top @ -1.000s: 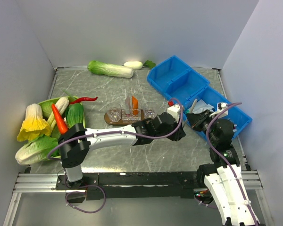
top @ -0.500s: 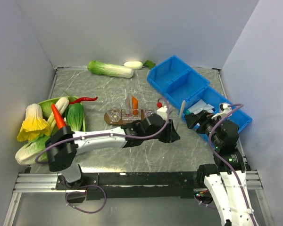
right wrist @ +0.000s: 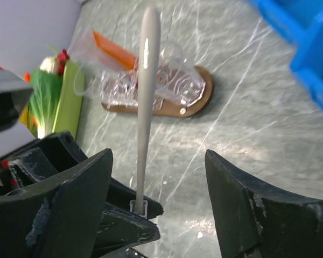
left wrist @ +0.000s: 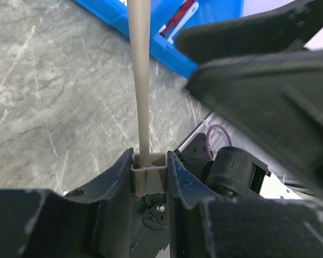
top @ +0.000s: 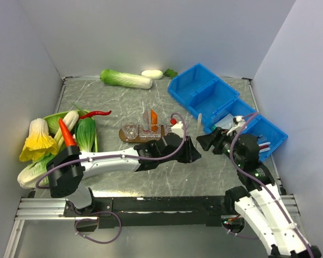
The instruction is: Prepare toiletry sets of a toothbrush and toothpaste on the tray
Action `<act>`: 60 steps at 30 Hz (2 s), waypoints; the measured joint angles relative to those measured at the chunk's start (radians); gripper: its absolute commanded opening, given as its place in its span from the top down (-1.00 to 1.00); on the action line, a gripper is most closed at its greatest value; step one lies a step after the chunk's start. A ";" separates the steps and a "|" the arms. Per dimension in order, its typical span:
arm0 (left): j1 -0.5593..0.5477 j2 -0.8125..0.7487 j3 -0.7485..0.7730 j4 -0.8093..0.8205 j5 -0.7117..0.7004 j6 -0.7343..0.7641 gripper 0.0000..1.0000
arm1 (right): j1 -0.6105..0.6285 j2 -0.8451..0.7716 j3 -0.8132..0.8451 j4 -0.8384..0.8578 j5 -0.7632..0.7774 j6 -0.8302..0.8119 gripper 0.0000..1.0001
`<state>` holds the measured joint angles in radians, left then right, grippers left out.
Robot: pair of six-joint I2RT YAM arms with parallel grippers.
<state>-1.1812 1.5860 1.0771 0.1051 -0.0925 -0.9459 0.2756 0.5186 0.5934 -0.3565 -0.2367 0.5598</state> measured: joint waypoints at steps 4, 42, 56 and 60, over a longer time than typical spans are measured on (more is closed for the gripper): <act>0.000 0.000 0.000 -0.004 -0.012 0.000 0.98 | 0.100 0.072 0.000 0.023 0.058 0.000 -0.37; 0.299 -0.337 -0.101 -0.077 0.120 0.153 -0.92 | 0.405 0.212 0.116 -0.004 0.314 -0.174 1.00; 0.370 -0.258 -0.074 0.005 0.263 0.035 -0.11 | 0.622 0.297 0.209 -0.031 0.296 -0.214 1.00; 0.371 -0.241 -0.075 0.029 0.310 -0.003 0.36 | 0.663 0.328 0.229 -0.045 0.312 -0.217 1.00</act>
<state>-0.8104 1.3453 1.0019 0.1337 0.2173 -0.9485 0.9390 0.8471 0.8223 -0.4019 0.0750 0.3424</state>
